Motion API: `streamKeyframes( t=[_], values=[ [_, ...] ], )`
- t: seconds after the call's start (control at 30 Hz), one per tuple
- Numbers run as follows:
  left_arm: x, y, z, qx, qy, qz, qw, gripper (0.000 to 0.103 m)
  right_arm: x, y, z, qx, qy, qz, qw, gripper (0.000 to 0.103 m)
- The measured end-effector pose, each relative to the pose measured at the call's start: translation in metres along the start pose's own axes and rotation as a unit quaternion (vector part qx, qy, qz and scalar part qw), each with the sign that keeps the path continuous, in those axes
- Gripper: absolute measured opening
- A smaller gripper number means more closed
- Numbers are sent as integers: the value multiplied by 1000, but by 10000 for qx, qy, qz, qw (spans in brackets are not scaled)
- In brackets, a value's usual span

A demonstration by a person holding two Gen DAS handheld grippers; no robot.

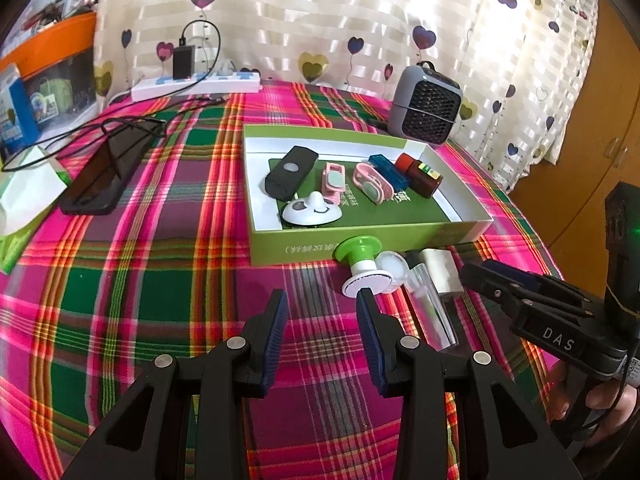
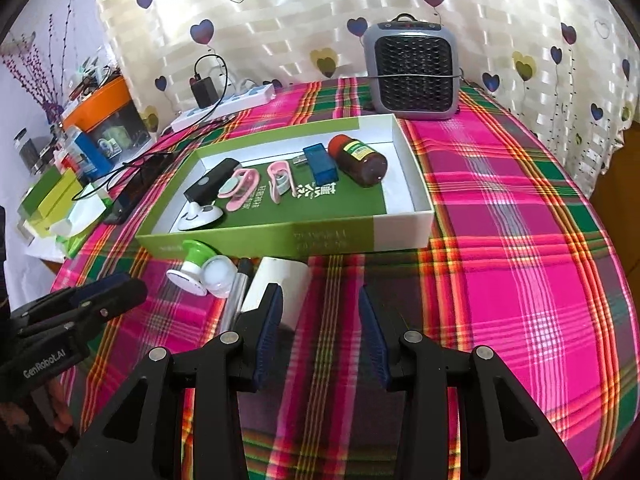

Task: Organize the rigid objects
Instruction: 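Move the left tool to the green-topped suction cup while the right tool approaches the white charger, then close the left tool on the green-topped suction cup while the right tool grips the white charger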

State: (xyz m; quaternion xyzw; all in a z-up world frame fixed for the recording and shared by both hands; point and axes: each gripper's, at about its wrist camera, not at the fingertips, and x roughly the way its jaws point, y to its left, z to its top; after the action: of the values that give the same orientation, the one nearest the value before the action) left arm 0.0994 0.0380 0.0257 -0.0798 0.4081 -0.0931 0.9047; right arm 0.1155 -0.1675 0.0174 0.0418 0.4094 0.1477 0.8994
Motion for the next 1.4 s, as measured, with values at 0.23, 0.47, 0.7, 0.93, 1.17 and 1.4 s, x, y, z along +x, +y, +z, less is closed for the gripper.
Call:
streamKeyframes(
  t=[0.23,0.47,0.7,0.93,1.17,1.4],
  values=[
    [2,5,2,-33,33,-118,9999,35,9,18,2,-246,152,26,9996,41],
    [8,7,5,-42,134,-252,9996,35,18,23,3,-247,243,-40,9994,49],
    [13,8,9,-59,208,-360,9991,35,27,29,4,-380,361,-215,9984,49],
    [18,1,14,44,233,-378,9990,38,31,29,4,-639,358,-740,9946,49],
    [23,-9,15,166,321,-380,9986,38,28,18,5,-573,324,-773,9948,49],
    [31,-19,16,264,412,-313,9983,39,28,18,5,-620,306,-794,9944,49]
  ],
)
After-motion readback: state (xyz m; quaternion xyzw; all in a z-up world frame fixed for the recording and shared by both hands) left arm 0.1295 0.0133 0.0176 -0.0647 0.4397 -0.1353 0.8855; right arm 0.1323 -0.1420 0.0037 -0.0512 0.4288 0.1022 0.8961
